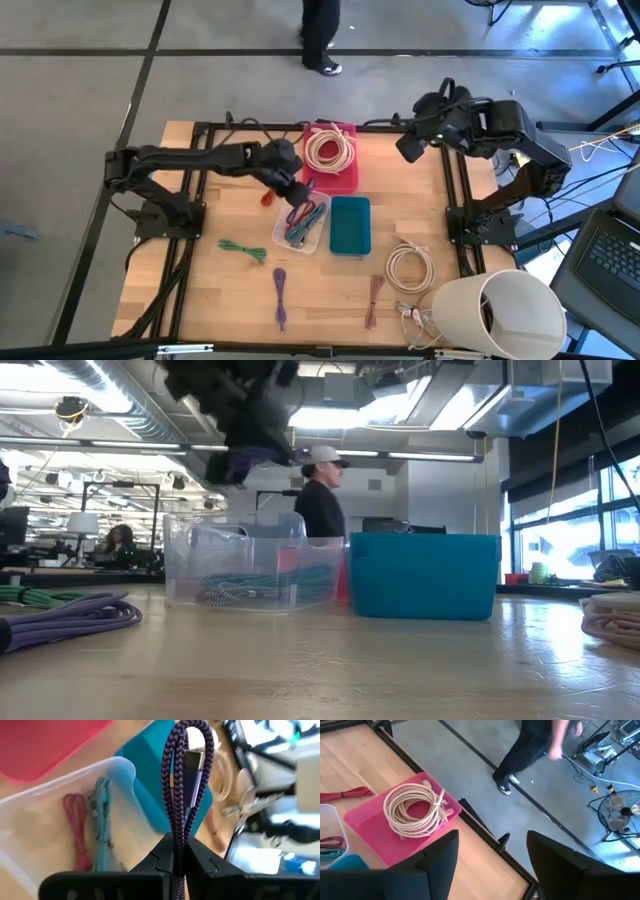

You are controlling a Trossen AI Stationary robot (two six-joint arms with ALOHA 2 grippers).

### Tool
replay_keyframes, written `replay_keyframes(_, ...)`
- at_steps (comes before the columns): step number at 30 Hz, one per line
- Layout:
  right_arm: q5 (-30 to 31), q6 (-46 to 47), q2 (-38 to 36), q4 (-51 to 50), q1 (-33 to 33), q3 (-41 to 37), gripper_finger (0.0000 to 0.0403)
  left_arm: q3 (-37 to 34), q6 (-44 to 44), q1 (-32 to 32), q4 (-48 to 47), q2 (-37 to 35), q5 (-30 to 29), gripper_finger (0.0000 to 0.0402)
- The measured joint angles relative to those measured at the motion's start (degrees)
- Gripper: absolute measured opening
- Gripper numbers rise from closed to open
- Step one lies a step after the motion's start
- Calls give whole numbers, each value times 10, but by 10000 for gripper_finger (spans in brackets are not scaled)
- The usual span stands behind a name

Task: Pick & Place USB Port
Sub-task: Put the black and violet charger cable into the transparent bin

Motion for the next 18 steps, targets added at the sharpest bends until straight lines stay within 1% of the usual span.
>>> replay_keyframes(3, 1, -7, -2, 0, 0, 0, 232, -46, -60, 1, 103, 0, 0, 13)
replay_keyframes(5, 1, -19, -4, 0, 0, 0, 229, -66, -88, 1, 145, 0, -3, 13)
replay_keyframes(8, 1, -34, -5, 0, 0, 0, 225, -78, -108, -4, 158, 1, -14, 13)
replay_keyframes(12, 4, -54, -5, 0, 0, 0, 219, -78, -117, -13, 165, 22, -26, 13)
replay_keyframes(18, 14, -63, -5, 0, 0, 0, 215, -78, -138, -29, 211, 83, -5, 13)
